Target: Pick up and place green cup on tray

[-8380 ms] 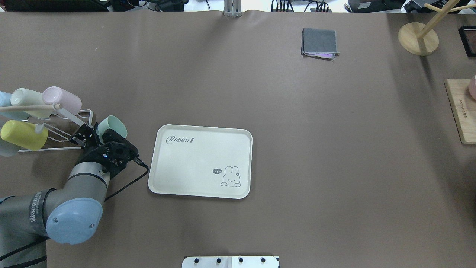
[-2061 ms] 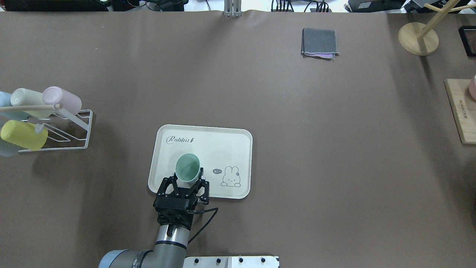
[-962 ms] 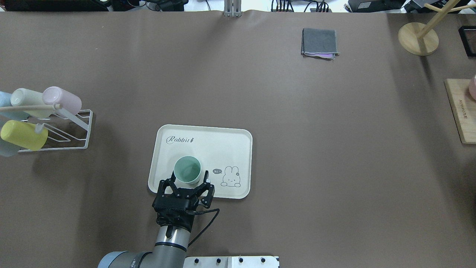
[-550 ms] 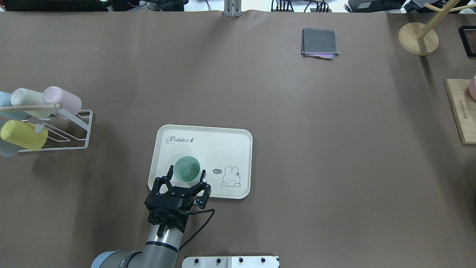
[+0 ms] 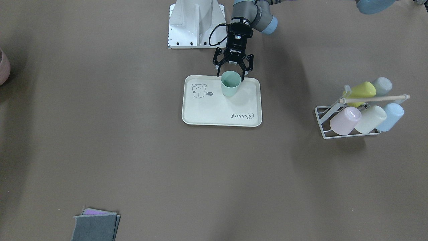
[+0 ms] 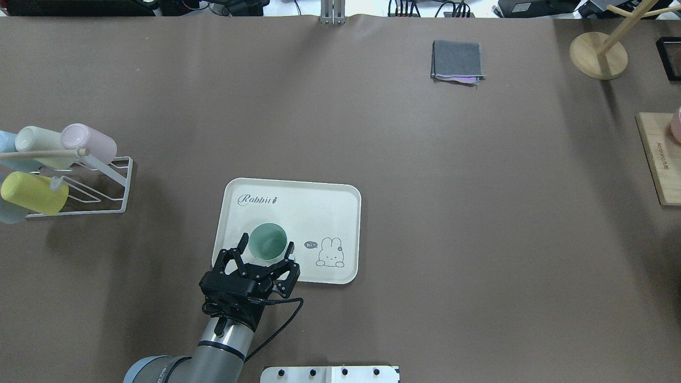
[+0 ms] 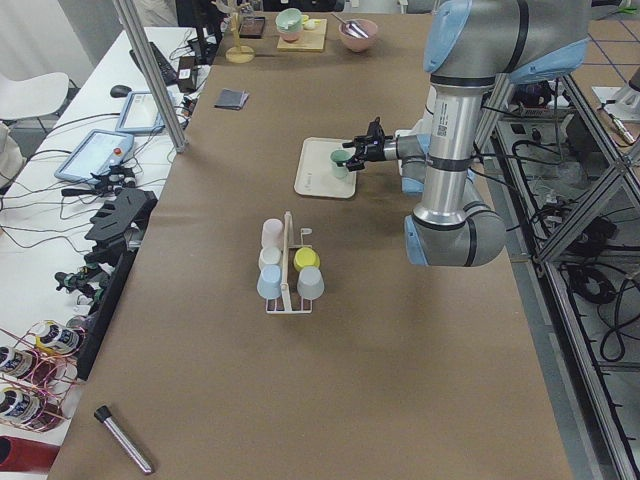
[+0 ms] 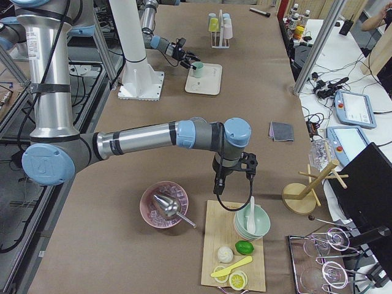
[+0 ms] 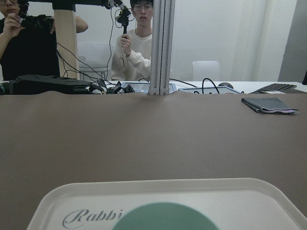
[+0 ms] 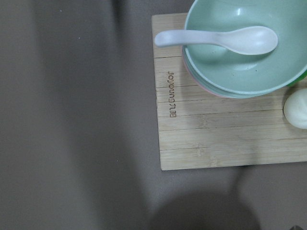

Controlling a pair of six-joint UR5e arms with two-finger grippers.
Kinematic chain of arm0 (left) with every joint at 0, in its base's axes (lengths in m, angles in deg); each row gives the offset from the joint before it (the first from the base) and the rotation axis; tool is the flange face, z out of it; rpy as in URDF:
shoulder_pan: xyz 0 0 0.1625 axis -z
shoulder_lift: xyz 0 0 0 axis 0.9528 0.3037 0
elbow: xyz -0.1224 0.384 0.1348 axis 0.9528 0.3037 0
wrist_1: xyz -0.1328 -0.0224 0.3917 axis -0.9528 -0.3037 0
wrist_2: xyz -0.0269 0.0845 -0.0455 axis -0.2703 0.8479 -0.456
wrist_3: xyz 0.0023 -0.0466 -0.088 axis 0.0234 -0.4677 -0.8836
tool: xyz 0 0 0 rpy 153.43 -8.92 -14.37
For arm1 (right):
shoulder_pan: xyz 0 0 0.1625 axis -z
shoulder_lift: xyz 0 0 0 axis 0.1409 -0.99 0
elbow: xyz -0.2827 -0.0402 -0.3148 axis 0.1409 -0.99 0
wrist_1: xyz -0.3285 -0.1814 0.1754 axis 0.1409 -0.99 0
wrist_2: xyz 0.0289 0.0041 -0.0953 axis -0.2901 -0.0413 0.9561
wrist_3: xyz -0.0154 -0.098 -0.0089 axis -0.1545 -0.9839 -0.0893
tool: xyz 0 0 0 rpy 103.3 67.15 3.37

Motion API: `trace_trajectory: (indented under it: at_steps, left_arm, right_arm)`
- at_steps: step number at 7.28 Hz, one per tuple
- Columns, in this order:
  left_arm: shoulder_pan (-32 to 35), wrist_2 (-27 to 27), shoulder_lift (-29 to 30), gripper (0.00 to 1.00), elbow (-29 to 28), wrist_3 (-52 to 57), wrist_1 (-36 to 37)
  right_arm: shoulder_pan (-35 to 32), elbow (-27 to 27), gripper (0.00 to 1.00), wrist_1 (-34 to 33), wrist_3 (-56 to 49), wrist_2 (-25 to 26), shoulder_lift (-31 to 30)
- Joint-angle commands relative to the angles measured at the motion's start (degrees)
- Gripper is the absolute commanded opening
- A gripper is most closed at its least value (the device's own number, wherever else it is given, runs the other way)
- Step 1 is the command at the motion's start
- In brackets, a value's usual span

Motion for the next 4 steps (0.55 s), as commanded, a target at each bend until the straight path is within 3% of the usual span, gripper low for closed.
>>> trace_trajectory:
  at_steps: [1,4]
  left_arm:
    - [0.5,-3.3,-4.7,0.98,5.8,5.2,-4.0]
    - [6.2,-15.7,-12.1,0.98,13.9,7.5,-4.2]
  right_arm:
    - [0.0,0.0,1.0,0.0,0.0,0.0,0.0]
    - [0.0,0.0,1.0,0.0,0.0,0.1,0.0]
